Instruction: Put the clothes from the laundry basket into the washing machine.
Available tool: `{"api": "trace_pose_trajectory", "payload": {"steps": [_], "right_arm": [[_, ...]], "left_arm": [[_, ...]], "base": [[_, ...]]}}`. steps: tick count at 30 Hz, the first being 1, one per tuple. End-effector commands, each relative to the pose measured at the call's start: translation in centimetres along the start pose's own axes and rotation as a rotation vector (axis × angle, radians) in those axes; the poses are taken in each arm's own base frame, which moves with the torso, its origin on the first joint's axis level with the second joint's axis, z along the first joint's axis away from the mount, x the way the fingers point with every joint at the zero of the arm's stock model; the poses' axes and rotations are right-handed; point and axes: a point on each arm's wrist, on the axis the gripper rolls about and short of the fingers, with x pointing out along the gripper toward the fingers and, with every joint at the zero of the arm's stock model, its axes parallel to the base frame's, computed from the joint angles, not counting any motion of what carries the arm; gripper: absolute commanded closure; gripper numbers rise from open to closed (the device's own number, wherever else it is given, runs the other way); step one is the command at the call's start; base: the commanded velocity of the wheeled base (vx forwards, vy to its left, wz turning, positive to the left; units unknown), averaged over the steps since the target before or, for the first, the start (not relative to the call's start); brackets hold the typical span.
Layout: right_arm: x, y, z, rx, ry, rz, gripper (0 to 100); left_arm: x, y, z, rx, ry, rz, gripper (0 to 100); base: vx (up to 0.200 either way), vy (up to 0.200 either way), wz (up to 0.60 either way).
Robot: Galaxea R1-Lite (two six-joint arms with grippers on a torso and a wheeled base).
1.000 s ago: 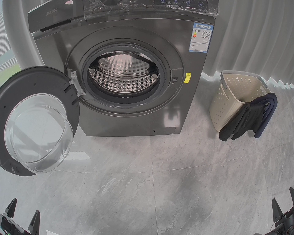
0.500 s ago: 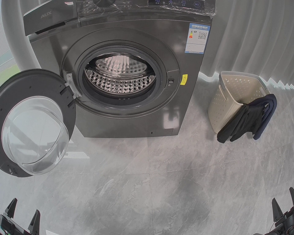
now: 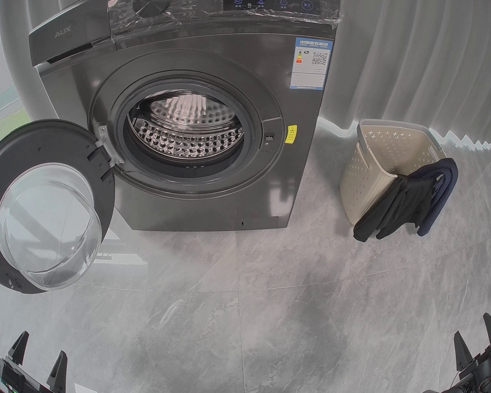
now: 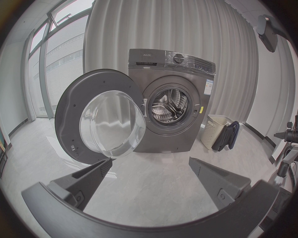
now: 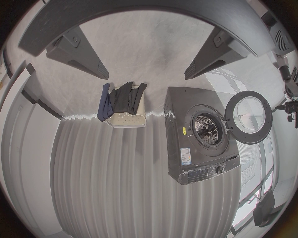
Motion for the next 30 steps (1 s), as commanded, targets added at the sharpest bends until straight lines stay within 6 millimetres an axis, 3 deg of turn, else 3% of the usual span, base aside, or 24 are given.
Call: {"api": "trace_pose_trajectory", "payload": {"steps": [1, 26, 30], "right_arm": [[0.03, 0.01, -0.52, 0.000, 0.004, -0.001, 0], [0.03, 0.01, -0.52, 0.001, 0.004, -0.001, 0], [0.03, 0.01, -0.52, 0.001, 0.004, -0.001, 0]], "left_arm": [[0.01, 0.02, -0.48, 0.001, 0.001, -0.001, 0], [-0.01, 0.02, -0.44, 0.000, 0.000, 0.001, 0], [0.01, 0.02, -0.43, 0.000, 0.001, 0.001, 0]], "base": [[0.000, 0.000, 0.00], [0.000, -0.192, 0.00], [0.000, 0.000, 0.00]]}}
